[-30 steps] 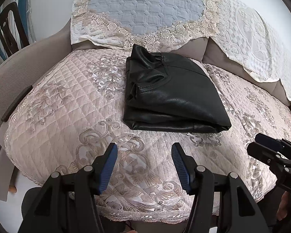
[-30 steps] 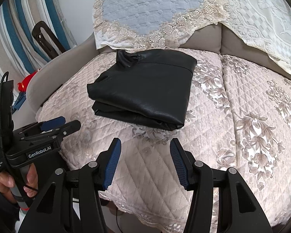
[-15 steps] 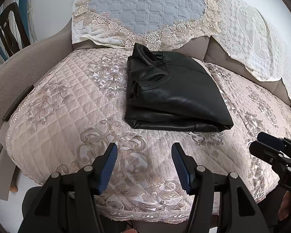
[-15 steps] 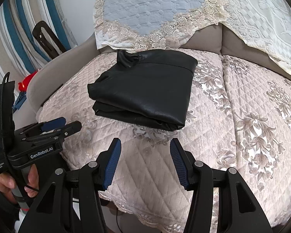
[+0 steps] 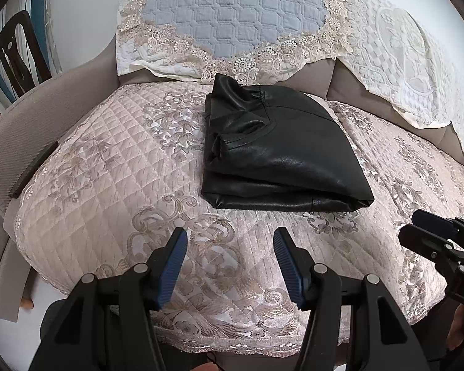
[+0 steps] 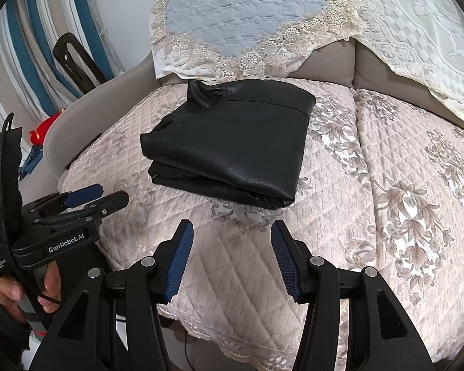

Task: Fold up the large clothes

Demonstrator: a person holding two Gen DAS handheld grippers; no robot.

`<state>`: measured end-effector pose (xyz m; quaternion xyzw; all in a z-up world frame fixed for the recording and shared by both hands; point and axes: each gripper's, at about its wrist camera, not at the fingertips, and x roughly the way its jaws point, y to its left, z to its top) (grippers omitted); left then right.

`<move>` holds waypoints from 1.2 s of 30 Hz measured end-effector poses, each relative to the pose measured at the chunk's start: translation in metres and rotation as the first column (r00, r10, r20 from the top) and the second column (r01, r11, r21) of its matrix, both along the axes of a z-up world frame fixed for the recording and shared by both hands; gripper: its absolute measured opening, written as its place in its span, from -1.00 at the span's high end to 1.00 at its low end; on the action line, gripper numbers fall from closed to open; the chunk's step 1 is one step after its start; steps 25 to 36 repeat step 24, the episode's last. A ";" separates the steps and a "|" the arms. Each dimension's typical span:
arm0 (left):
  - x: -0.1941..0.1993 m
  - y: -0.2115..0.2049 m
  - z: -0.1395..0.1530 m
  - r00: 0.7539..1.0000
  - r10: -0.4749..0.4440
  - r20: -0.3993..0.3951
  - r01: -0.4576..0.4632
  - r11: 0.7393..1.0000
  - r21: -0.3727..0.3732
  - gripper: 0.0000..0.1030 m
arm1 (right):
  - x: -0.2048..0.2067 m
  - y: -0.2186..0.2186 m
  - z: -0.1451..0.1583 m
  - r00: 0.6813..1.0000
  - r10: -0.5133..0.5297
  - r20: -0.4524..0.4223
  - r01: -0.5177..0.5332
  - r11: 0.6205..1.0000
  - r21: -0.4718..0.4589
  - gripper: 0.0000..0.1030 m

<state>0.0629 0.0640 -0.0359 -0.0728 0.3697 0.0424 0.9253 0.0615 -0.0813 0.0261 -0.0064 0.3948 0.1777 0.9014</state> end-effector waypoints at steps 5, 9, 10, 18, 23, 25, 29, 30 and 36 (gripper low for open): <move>0.000 0.001 0.001 1.000 0.002 0.004 -0.002 1.000 -0.009 -0.24 | 0.000 0.000 0.000 1.000 0.003 0.000 -0.003 1.000 0.001 -0.04; -0.001 0.001 0.002 1.000 0.004 0.013 -0.003 1.000 -0.029 -0.28 | -0.001 0.000 0.000 1.000 0.001 0.001 -0.001 1.000 0.000 -0.04; 0.000 0.001 0.002 1.000 0.004 0.013 -0.003 1.000 -0.029 -0.29 | 0.000 0.000 0.000 1.000 0.001 0.001 -0.001 1.000 0.000 -0.04; 0.002 0.000 -0.002 1.000 0.008 -0.001 -0.008 1.000 -0.020 -0.32 | -0.001 -0.002 -0.001 1.000 -0.001 -0.003 0.001 1.000 0.001 -0.04; 0.002 0.000 -0.003 1.000 0.020 -0.003 -0.020 1.000 -0.014 -0.32 | -0.002 -0.005 -0.001 1.000 -0.006 0.000 0.006 1.000 0.006 -0.04; 0.002 0.000 -0.003 1.000 0.021 -0.004 -0.021 1.000 -0.014 -0.32 | -0.002 -0.006 -0.001 1.000 -0.007 0.000 0.007 1.000 0.006 -0.04; 0.002 0.000 -0.003 1.000 0.021 -0.004 -0.021 1.000 -0.014 -0.32 | -0.002 -0.006 -0.001 1.000 -0.007 0.000 0.007 1.000 0.006 -0.04; 0.002 0.000 -0.003 1.000 0.021 -0.004 -0.021 1.000 -0.014 -0.32 | -0.002 -0.006 -0.001 1.000 -0.007 0.000 0.007 1.000 0.006 -0.04; 0.002 0.000 -0.003 1.000 0.021 -0.004 -0.021 1.000 -0.014 -0.32 | -0.002 -0.006 -0.001 1.000 -0.007 0.000 0.007 1.000 0.006 -0.04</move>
